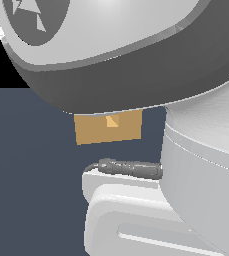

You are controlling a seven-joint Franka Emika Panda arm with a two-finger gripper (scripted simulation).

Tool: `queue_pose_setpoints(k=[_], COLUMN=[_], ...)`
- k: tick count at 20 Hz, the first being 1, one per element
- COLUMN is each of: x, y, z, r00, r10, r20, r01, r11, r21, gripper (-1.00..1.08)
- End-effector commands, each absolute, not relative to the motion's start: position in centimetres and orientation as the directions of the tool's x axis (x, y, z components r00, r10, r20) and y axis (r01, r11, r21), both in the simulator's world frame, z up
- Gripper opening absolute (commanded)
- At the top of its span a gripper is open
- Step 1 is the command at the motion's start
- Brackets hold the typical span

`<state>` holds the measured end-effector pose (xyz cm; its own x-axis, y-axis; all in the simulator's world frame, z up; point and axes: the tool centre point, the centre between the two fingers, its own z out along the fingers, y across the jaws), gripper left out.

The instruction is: Insert the peg into the horizontal hole in a box.

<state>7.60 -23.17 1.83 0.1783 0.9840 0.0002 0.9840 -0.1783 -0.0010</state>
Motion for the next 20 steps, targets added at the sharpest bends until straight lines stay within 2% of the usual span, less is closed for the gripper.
queue_pose_setpoints(k=[1,13,20], x=[7.7,7.6,7.5], y=[-23.2,-22.9,-20.3], z=[1.9,1.9,2.7], r00=[0.178,0.173,0.121], r10=[0.984,0.985,0.993], r20=[0.000,0.000,0.000], r01=[0.984,0.985,0.993], r11=[-0.178,-0.173,-0.121], r21=[0.000,-0.001,-0.001], gripper=[-1.00,-1.00,-1.00])
